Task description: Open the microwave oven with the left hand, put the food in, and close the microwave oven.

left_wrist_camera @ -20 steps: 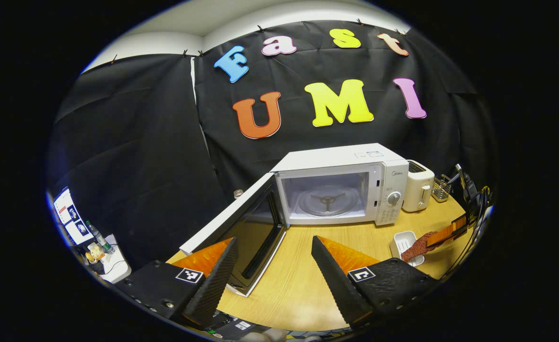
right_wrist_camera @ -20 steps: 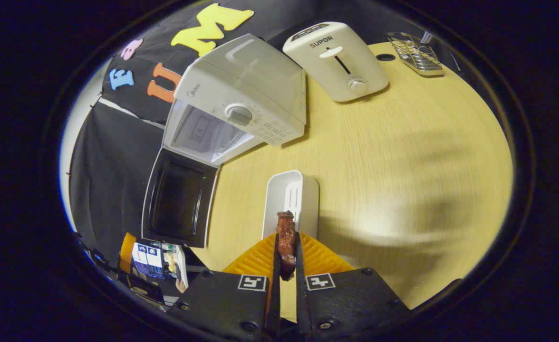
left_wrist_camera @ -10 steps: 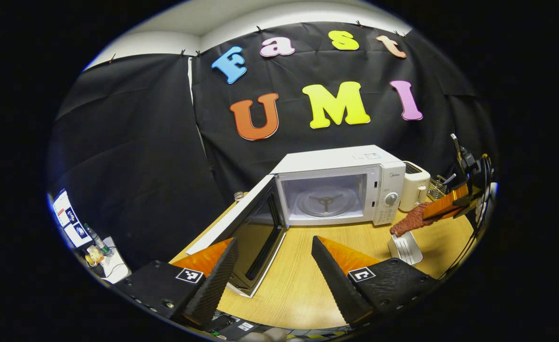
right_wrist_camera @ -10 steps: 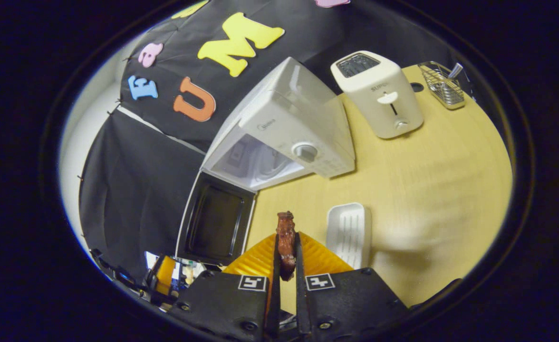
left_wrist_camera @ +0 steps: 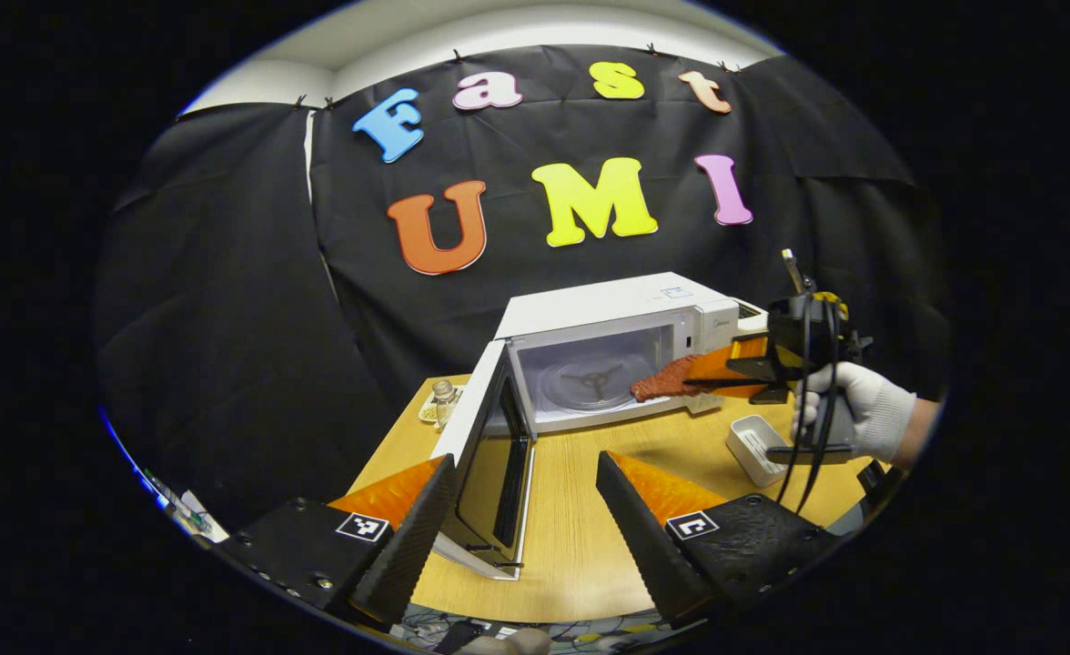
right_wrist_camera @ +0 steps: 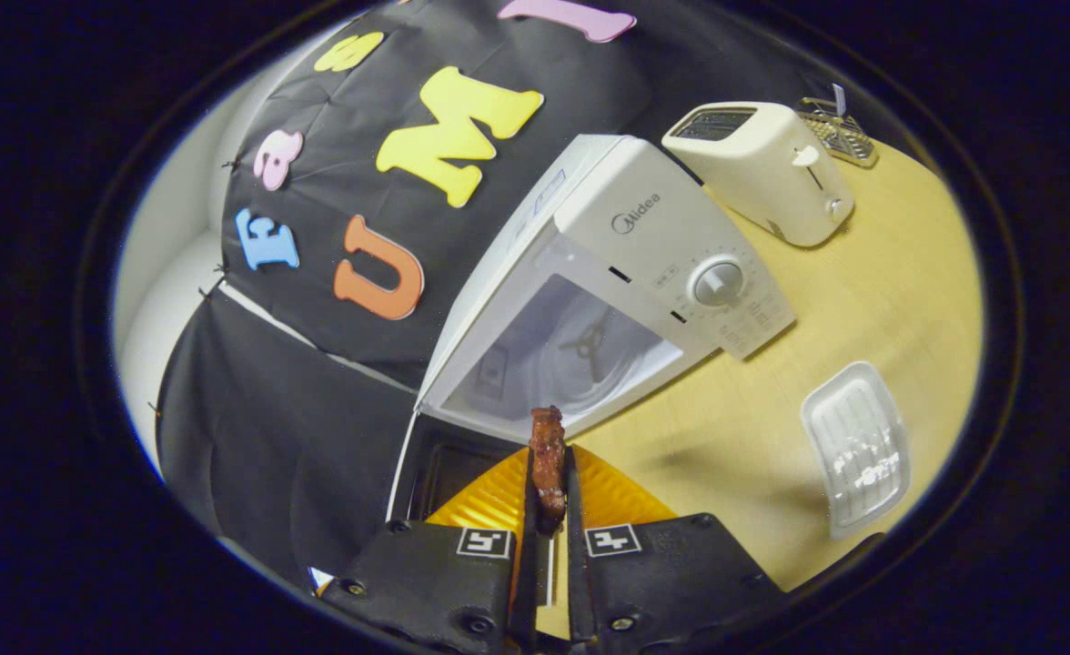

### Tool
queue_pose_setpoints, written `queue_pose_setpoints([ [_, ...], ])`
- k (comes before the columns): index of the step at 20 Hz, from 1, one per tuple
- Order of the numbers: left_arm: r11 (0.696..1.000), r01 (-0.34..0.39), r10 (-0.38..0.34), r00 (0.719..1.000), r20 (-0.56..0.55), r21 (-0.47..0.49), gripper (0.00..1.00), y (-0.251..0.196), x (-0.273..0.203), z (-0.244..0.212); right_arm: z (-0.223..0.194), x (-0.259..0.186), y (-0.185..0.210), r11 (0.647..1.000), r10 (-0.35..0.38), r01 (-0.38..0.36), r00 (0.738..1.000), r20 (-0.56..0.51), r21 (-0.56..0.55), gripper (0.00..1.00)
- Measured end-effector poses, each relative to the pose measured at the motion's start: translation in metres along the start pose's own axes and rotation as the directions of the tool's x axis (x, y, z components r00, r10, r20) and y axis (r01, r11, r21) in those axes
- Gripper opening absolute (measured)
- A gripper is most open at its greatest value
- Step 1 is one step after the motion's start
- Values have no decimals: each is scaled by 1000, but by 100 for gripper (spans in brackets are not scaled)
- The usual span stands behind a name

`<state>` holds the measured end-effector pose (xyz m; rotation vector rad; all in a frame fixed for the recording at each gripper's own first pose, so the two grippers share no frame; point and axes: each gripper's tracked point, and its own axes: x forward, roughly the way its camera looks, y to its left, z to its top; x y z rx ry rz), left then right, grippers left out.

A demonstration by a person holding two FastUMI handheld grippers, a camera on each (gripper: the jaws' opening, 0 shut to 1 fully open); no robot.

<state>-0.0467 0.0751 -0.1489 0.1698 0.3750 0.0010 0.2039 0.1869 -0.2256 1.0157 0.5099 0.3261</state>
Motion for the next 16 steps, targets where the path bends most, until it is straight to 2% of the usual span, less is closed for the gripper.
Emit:
queue_pose_setpoints([
  [3, 999, 37, -37, 999, 14, 25, 95, 15, -4, 0, -11, 41, 13, 998, -12, 6, 995, 97, 56, 16],
  [6, 998, 38, -39, 999, 26, 48, 95, 28, -7, -2, -19, 83, 16, 987, -42, 15, 985, 169, 158, 16],
  [10, 998, 58, -58, 998, 23, 32, 95, 38, -2, -7, -10, 132, 6, 958, -109, 24, 953, 284, 287, 16],
  [14, 998, 55, -56, 998, 26, 39, 95, 50, 6, -7, 1, 178, 4, 960, -160, 68, 929, 333, 270, 16],
  [16, 998, 51, -53, 998, 26, 48, 95, 57, 8, -10, 12, 189, 2, 966, -198, 113, 902, 383, 231, 17],
])
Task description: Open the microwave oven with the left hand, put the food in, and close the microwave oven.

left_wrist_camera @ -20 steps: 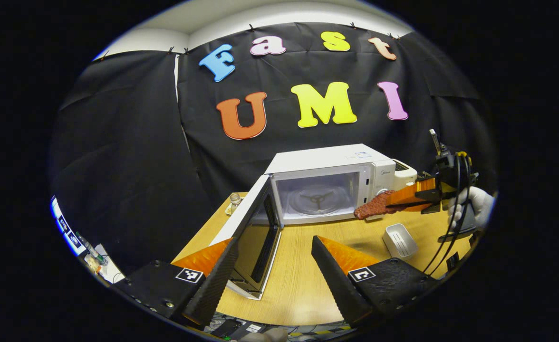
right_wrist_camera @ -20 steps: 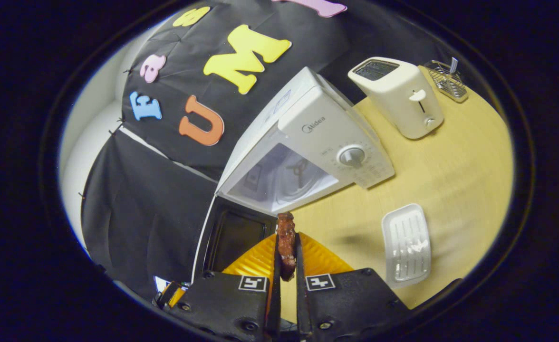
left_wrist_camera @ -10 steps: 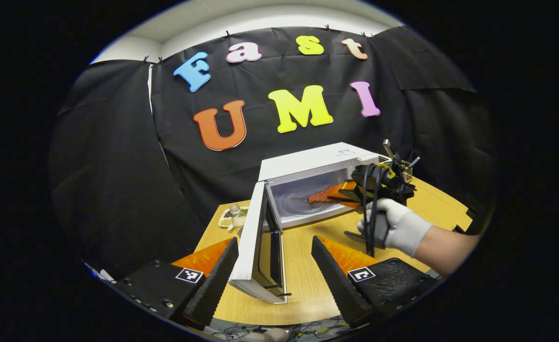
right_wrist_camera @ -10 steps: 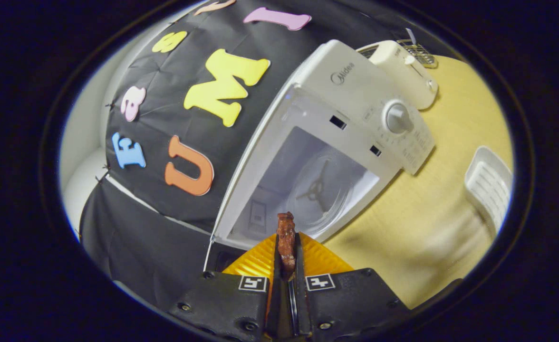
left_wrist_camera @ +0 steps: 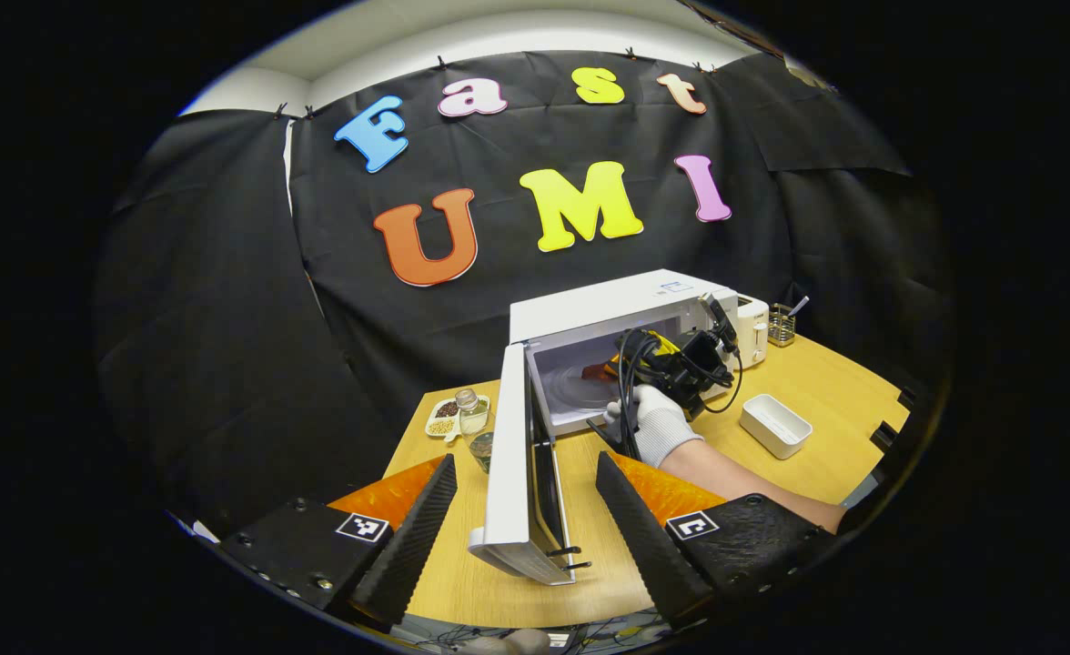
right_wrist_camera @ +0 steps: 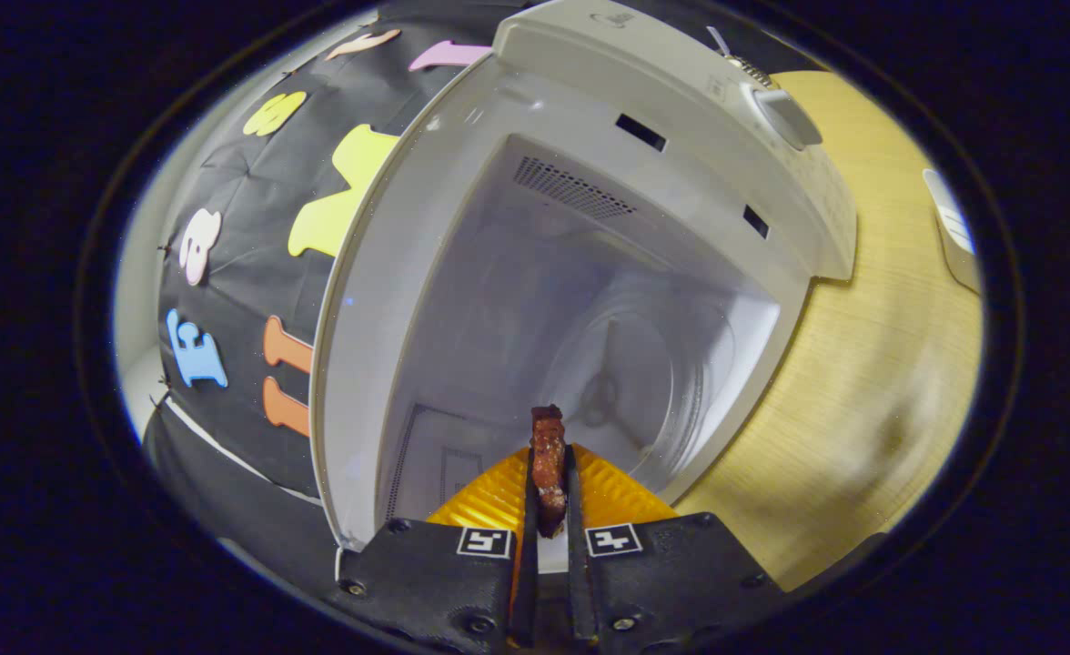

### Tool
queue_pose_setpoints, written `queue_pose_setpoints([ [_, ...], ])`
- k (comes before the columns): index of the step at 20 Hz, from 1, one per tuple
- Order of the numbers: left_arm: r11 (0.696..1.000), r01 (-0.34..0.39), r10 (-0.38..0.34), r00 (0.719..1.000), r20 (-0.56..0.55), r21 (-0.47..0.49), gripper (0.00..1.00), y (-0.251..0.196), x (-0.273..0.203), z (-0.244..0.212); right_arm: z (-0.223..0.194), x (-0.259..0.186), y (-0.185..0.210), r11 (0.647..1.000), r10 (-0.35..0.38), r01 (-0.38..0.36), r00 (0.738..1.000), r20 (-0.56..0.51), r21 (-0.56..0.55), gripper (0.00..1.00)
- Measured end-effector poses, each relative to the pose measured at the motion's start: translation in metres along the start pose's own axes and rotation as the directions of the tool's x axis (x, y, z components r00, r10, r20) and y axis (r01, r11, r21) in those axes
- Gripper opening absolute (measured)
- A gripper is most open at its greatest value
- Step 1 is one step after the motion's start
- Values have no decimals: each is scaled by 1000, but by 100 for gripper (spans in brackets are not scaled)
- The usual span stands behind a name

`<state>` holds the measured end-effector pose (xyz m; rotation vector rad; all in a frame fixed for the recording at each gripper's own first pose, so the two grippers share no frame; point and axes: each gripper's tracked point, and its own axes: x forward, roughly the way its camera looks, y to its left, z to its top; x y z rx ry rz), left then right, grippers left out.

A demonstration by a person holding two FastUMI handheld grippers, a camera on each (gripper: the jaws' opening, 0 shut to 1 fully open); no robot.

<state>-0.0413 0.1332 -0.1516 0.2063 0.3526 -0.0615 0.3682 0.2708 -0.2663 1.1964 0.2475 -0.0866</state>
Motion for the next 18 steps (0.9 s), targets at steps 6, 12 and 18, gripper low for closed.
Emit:
queue_pose_setpoints([
  [6, 998, -15, 15, 1000, -10, -57, 95, 11, 4, -8, -14, 29, -26, 987, -83, 79, 996, -21, -140, 17],
  [12, 999, -19, 19, 1000, 7, -47, 95, 9, 4, -3, -8, 28, -40, 905, -157, 163, 986, 48, -393, 37],
  [18, 998, -28, 28, 1000, 6, -49, 95, 8, 3, -6, 12, 18, -43, 811, -194, 234, 972, 132, -536, 89],
])
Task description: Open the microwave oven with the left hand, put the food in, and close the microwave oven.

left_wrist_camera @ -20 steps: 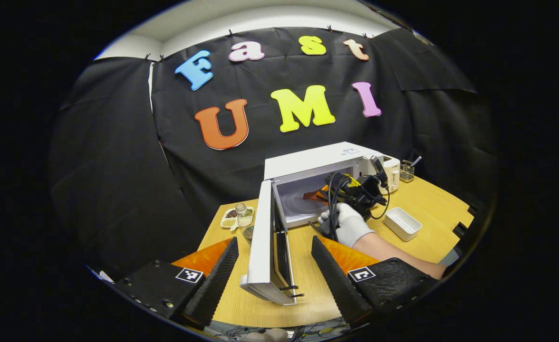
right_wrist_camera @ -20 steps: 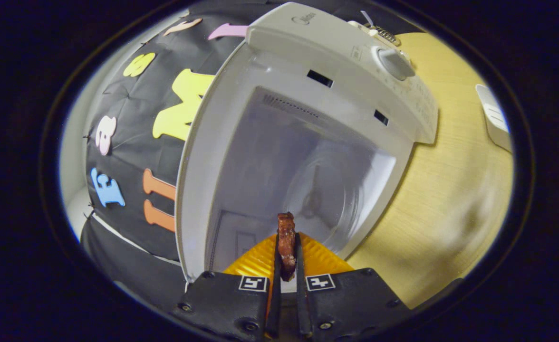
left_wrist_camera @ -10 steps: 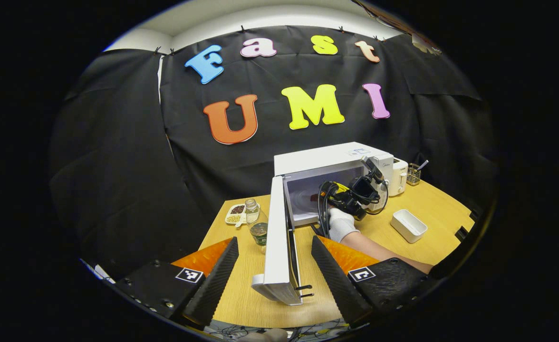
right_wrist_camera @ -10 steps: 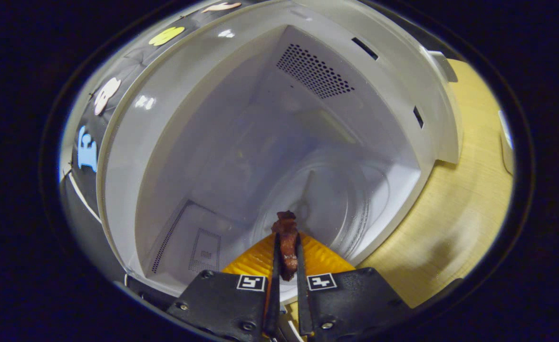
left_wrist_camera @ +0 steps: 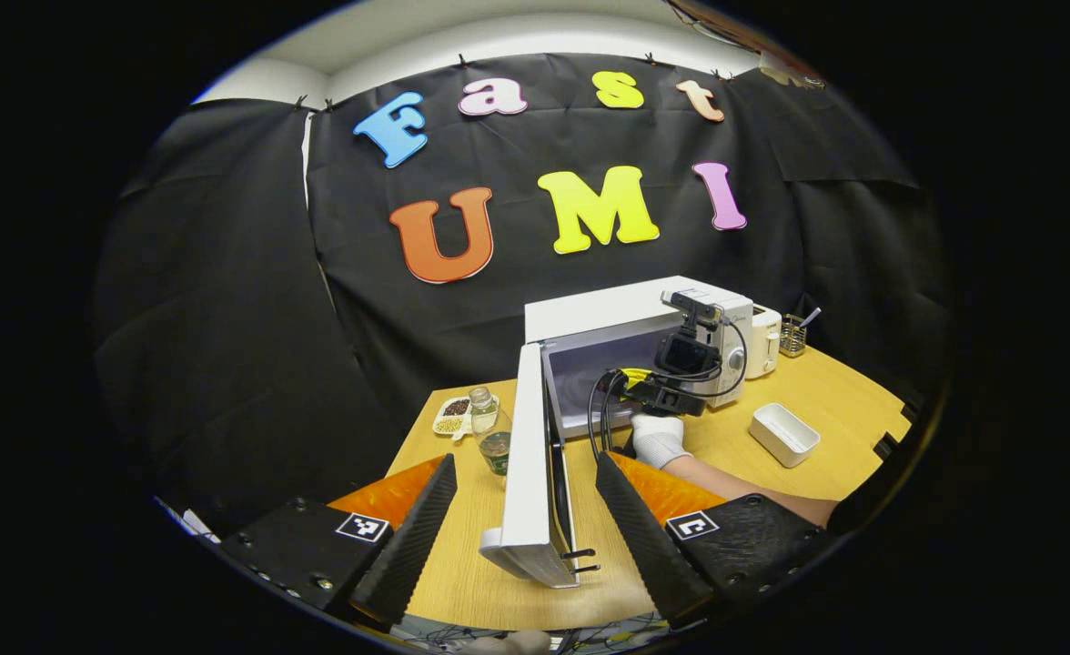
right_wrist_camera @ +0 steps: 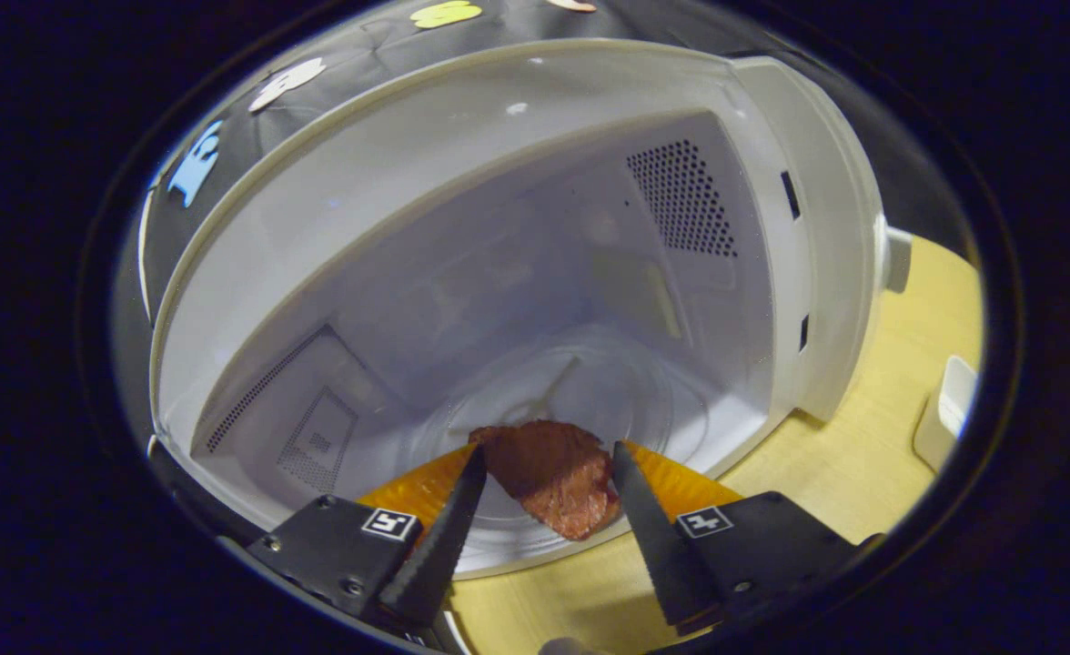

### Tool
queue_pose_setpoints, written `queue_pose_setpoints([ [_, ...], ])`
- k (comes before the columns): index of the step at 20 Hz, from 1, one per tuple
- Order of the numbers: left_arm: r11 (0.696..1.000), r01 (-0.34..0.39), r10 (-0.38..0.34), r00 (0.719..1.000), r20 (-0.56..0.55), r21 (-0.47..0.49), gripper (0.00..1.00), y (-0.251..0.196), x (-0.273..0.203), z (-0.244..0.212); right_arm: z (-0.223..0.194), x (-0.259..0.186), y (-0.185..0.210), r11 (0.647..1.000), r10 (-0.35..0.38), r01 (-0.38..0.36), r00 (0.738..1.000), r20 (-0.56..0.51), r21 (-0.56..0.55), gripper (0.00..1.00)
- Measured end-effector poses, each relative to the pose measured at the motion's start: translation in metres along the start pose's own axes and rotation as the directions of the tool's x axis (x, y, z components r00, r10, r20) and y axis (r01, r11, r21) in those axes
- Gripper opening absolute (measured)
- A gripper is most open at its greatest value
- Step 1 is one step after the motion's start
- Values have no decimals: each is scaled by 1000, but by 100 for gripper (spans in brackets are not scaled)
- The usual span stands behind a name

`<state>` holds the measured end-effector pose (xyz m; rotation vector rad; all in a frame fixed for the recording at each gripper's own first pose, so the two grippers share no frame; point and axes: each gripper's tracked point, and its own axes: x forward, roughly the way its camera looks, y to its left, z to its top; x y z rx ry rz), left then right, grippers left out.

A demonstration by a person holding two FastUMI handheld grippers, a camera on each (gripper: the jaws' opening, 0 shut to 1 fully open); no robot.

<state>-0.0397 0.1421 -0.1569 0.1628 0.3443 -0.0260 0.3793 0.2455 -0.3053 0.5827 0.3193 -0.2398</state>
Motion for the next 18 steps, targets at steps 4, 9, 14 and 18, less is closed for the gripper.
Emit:
queue_pose_setpoints([
  [4, 1000, -8, 8, 1000, 9, -5, 95, 0, -2, 4, 10, -12, -2, 1000, 20, -20, 1000, 5, -23, 98],
  [9, 1000, -5, 5, 999, 36, -3, 95, -1, -10, 18, 31, -60, -19, 994, 66, -68, 998, -21, -86, 98],
  [14, 1000, 19, -19, 995, 98, 5, 95, -5, -19, 38, 78, -165, -64, 962, 124, -131, 991, -40, -241, 98],
  [18, 999, 18, -12, 986, 163, -34, 95, -5, -23, 54, 146, -254, -117, 942, 133, -121, 991, 19, -312, 98],
])
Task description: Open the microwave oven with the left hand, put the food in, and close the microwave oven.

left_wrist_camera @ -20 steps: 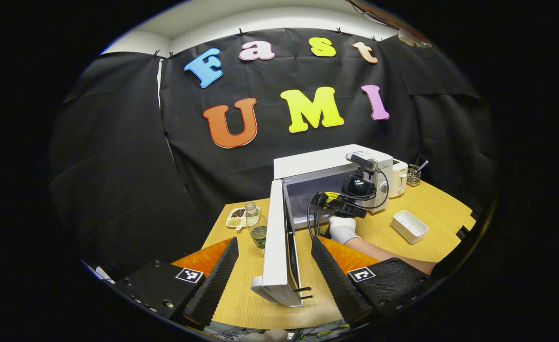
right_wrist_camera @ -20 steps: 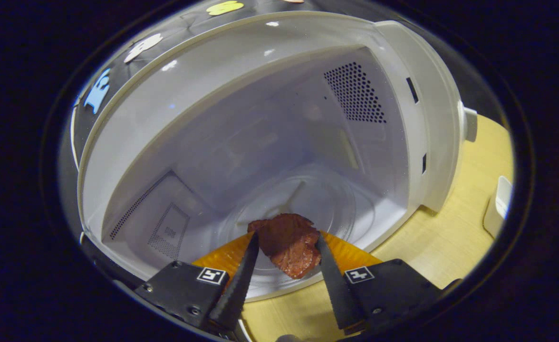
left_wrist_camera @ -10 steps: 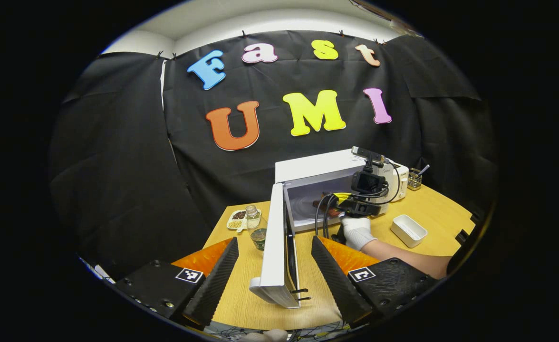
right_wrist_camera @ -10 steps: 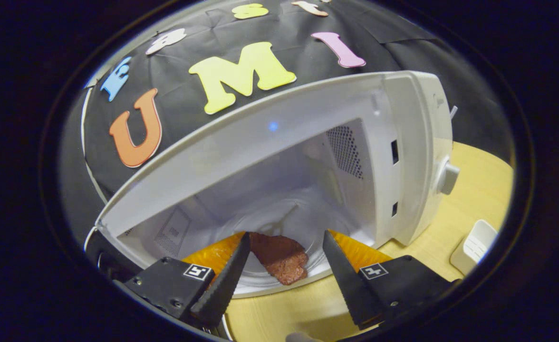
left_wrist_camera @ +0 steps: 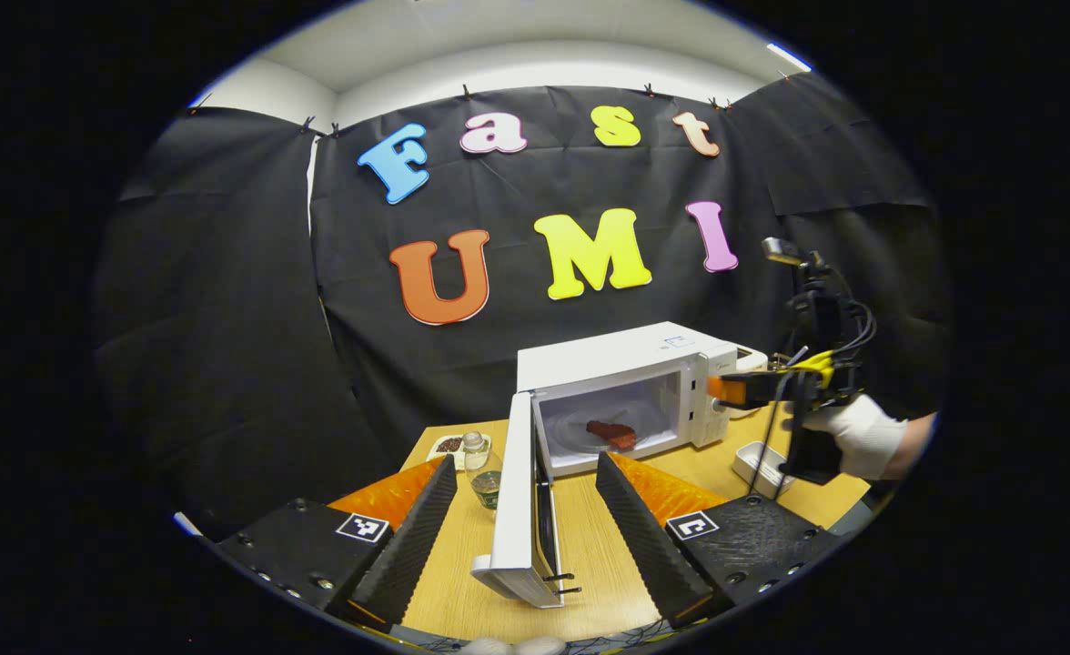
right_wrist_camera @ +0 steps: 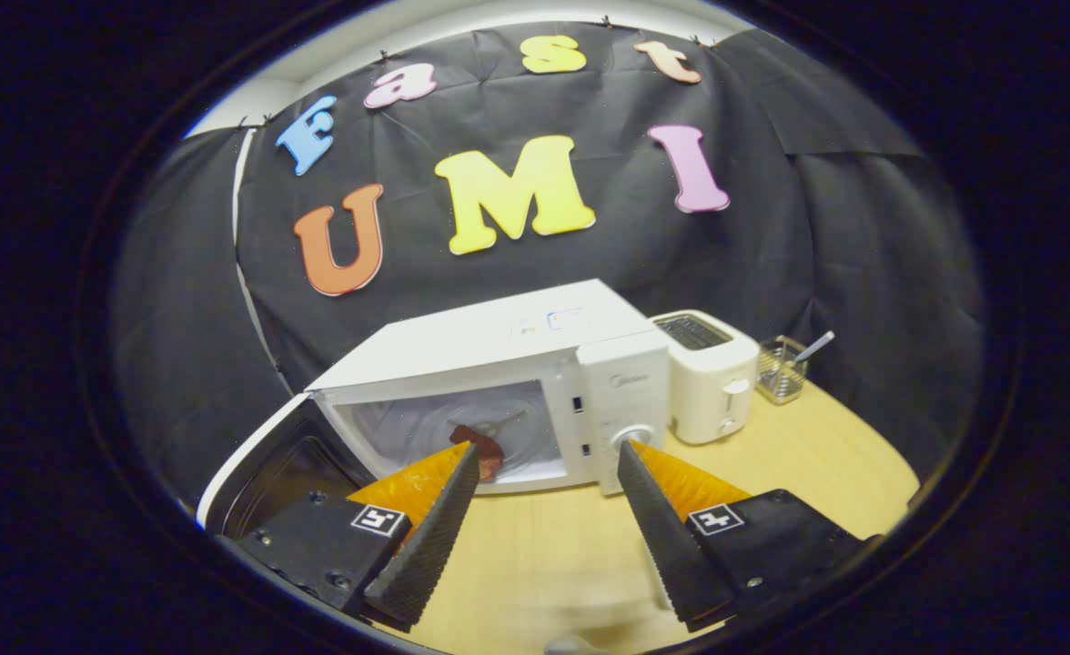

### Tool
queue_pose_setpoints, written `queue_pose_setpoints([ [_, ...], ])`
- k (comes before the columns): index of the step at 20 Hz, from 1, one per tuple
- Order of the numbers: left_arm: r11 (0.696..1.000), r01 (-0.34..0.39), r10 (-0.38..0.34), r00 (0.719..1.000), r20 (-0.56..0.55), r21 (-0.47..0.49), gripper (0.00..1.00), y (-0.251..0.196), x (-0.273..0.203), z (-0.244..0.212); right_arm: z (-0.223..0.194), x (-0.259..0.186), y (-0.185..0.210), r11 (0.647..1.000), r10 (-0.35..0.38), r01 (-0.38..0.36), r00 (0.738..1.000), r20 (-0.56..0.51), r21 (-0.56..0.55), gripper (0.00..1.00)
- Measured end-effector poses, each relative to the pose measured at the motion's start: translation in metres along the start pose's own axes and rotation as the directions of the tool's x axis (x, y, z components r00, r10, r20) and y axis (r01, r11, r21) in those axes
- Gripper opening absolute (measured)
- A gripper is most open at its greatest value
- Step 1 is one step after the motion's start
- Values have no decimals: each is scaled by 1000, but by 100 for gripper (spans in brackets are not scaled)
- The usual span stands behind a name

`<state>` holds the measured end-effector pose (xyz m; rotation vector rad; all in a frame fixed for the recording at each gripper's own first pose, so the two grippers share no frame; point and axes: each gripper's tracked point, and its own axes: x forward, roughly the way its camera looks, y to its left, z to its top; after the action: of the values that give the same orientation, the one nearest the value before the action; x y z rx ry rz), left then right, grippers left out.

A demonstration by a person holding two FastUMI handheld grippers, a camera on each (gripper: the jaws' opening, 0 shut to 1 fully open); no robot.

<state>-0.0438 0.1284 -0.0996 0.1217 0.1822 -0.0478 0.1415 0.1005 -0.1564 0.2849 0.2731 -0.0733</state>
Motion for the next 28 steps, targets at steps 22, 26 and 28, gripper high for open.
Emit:
queue_pose_setpoints([
  [22, 991, -77, 84, 994, 66, -106, 0, 44, 5, -35, 61, -192, -145, 980, -197, 198, 980, 40, -18, 100],
  [26, 989, -115, 117, 993, 26, -95, 0, 68, 9, -65, 60, -190, -129, 986, -168, 168, 985, 27, -14, 100],
  [28, 987, -129, 129, 992, -12, -92, 0, 80, 12, -88, 55, -186, -125, 988, -155, 155, 988, 1, 16, 100],
])
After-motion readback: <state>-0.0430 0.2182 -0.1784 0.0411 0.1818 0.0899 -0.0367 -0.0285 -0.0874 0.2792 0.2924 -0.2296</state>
